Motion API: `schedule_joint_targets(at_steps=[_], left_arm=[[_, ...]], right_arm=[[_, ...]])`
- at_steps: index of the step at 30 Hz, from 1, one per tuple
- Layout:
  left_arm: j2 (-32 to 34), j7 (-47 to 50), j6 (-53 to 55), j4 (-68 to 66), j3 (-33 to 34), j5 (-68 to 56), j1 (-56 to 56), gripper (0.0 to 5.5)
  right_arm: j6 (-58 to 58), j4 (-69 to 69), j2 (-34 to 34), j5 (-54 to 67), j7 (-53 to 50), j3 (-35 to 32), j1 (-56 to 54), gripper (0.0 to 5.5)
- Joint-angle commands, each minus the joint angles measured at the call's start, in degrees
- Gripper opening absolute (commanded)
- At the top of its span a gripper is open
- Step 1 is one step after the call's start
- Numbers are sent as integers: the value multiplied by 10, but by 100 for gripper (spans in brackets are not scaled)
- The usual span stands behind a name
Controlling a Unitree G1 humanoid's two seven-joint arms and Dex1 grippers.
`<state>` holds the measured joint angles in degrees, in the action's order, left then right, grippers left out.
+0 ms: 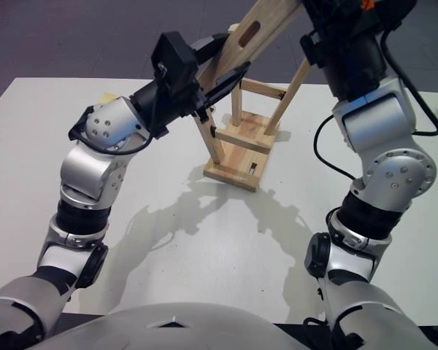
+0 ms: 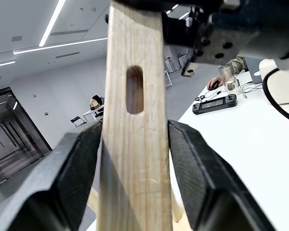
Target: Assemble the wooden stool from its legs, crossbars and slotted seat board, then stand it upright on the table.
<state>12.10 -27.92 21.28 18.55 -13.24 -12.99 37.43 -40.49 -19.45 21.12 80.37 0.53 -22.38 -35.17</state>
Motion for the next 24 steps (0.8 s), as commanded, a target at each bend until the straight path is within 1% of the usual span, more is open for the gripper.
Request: schedule_joint_targets(at_steps=[1,3,5,6,8,10,11,12,14,16,18,21,24], left_arm=[[-20,22,64,62,108,-127,44,318],[-26,58,86,66,196,-220,72,355],[-20,107,89,43,274,-271,87,390],[-13,134,86,20,309,-277,87,405],[9,180,80,-12,349,-251,66,440],[24,209,71,-41,355,-202,23,471],[25,223,61,-63,351,-174,-2,479],[27,231,50,-78,342,-148,-24,500],[15,281,42,-122,336,-97,-64,537],[-11,315,33,-162,328,-69,-90,540],[-34,328,19,-177,313,-54,-101,540],[-62,347,13,-185,303,-50,-94,540],[-77,358,8,-191,301,-48,-79,540]], right_arm=[[28,-15,25,47,-20,-64,26,101],[54,-13,30,71,-34,-114,48,101],[73,-15,39,61,-44,-150,83,101],[78,-23,50,36,-45,-163,110,101],[85,-37,72,-22,-42,-169,156,101],[92,-47,90,-82,-43,-166,190,101],[91,-52,100,-119,-47,-154,209,101],[90,-55,103,-145,-49,-141,218,101],[89,-63,76,-173,-67,-105,226,101],[91,-86,40,-202,-85,-58,241,101],[95,-97,10,-221,-106,-31,249,101],[95,-116,-26,-230,-136,-11,265,101],[95,-124,-54,-234,-157,-5,289,101]])
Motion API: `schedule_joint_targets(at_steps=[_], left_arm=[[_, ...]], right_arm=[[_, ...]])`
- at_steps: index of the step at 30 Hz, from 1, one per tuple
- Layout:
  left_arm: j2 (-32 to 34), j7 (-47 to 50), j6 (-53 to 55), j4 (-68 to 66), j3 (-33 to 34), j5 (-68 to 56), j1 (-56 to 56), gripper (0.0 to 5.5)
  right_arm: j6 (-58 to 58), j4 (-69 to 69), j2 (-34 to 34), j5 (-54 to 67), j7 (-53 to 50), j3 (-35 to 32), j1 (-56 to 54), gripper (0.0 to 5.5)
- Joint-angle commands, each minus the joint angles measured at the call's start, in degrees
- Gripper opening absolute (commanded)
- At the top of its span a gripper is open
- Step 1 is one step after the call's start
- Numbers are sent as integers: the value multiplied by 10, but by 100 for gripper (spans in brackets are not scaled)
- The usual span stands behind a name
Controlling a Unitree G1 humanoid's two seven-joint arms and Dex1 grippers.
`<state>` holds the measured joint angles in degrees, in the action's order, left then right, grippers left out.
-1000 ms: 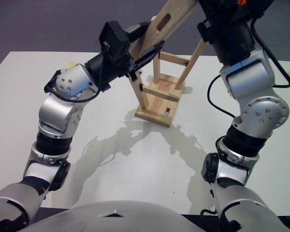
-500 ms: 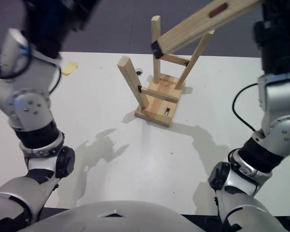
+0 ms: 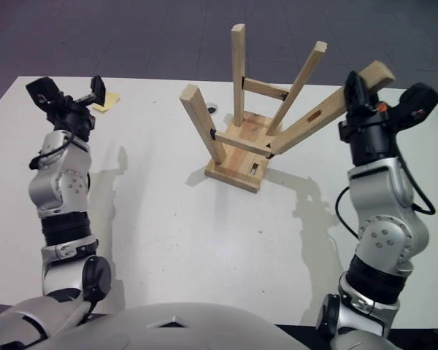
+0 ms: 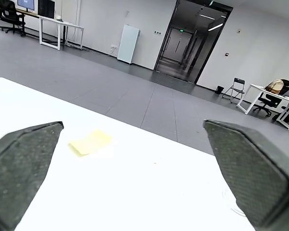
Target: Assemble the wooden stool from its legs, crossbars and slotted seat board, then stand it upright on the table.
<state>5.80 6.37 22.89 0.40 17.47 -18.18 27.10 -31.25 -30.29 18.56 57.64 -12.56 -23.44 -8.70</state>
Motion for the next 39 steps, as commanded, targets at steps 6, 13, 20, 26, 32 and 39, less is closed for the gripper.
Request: schedule_joint_targets(at_steps=[6,13,20,26,32,39], left_arm=[[-22,24,-16,-33,-8,5,50,540],[-36,30,-23,-49,-4,-3,61,540],[-52,52,-22,-37,9,-11,67,540],[-74,67,-4,1,-10,-11,56,540],[-98,67,19,30,-41,-11,43,540],[-111,68,34,49,-53,-14,35,540]], right_arm=[[9,-13,-84,-9,-61,15,64,101],[63,8,-134,-69,-84,18,80,101],[67,26,-114,-130,-98,14,73,101],[62,35,-88,-203,-83,45,69,102],[91,59,-77,-254,-44,55,65,102],[138,98,-96,-285,2,67,96,102]])
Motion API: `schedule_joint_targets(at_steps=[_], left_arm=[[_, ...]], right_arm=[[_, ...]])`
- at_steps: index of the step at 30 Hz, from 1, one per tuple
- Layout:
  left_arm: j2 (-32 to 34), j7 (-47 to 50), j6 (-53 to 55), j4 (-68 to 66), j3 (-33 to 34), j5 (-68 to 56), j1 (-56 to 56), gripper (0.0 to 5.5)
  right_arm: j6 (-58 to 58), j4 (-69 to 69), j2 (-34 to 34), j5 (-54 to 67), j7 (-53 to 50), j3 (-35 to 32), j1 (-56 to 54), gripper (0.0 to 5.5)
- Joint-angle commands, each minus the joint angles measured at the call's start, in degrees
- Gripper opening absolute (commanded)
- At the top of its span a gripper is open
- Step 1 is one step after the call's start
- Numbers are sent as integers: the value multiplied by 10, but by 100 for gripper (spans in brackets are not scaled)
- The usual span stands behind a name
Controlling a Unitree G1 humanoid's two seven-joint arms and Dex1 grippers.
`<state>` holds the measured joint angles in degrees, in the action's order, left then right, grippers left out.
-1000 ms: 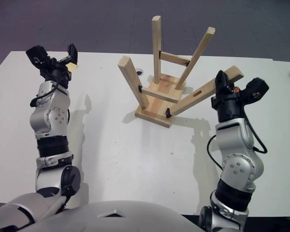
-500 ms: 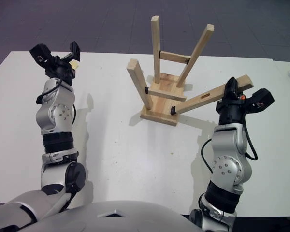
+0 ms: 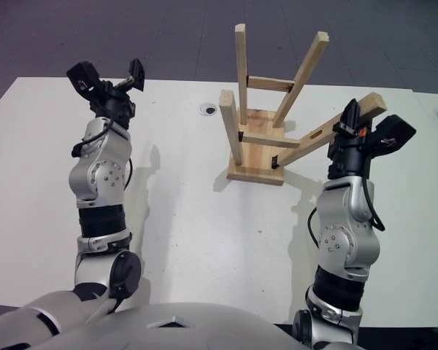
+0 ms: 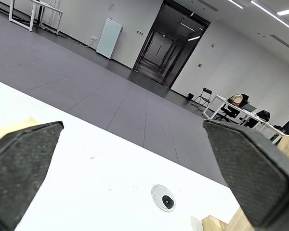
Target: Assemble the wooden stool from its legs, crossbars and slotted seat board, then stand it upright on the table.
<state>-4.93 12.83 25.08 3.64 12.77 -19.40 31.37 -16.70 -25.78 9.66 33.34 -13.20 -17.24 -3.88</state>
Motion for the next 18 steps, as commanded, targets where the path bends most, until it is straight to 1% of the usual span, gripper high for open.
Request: schedule_joint_targets(at_steps=[1,3,5,7,9,11,18], left_arm=[[-5,3,15,19,-6,-3,-8,540],[-8,2,19,21,-5,-3,-10,540],[-10,2,23,24,-6,-4,-13,540],[-12,3,26,25,-7,-4,-14,540],[-14,3,29,29,-8,-4,-15,540],[-13,5,34,35,-8,-5,-13,540],[-17,11,52,57,-10,-9,-8,540]], right_arm=[[0,59,-14,-37,16,3,52,102],[14,66,-26,-28,22,-3,53,102],[19,73,-39,2,17,-24,37,102],[12,77,-31,-3,13,-30,29,102],[-5,78,9,-66,19,-2,34,102],[-28,73,33,-98,23,24,34,104],[-100,41,56,-114,13,50,18,105]])
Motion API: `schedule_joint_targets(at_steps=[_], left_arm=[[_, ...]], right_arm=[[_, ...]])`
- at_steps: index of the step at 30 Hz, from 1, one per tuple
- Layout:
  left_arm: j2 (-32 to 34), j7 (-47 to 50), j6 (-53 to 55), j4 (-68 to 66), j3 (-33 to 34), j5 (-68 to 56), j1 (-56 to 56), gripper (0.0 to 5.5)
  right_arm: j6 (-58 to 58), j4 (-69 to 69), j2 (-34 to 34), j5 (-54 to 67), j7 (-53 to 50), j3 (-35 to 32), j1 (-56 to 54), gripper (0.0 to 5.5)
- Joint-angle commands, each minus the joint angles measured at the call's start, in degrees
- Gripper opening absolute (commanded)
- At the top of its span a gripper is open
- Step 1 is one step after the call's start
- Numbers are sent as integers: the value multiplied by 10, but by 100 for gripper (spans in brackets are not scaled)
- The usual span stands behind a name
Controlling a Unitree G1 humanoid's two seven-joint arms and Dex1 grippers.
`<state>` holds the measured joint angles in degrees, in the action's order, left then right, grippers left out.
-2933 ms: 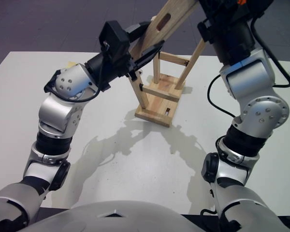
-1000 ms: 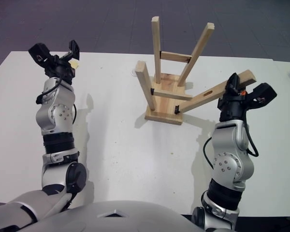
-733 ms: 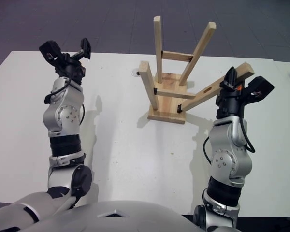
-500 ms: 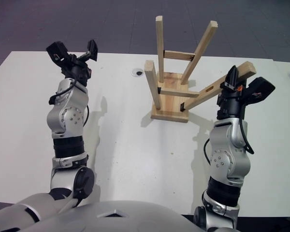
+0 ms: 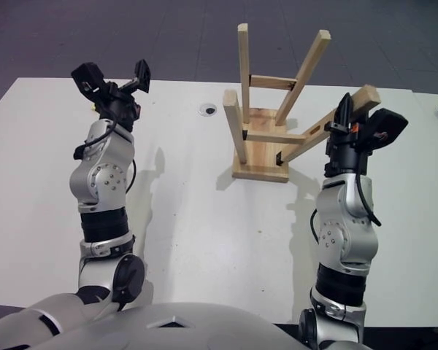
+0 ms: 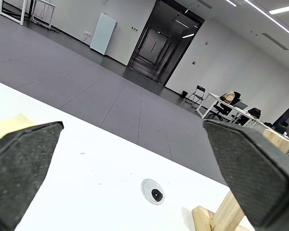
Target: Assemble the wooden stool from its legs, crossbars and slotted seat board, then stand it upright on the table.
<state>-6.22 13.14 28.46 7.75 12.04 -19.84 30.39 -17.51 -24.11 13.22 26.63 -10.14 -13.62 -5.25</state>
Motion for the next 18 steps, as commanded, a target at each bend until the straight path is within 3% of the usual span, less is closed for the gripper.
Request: schedule_joint_targets(at_steps=[1,6,18], left_arm=[[-5,8,21,19,-3,-6,4,540],[-7,4,30,27,-8,-7,9,540],[-3,-6,40,23,-12,-11,11,540]], right_arm=[[-105,25,24,-55,-24,16,34,105],[-109,60,24,-64,-12,36,56,109],[77,197,-22,-73,50,33,165,110]])
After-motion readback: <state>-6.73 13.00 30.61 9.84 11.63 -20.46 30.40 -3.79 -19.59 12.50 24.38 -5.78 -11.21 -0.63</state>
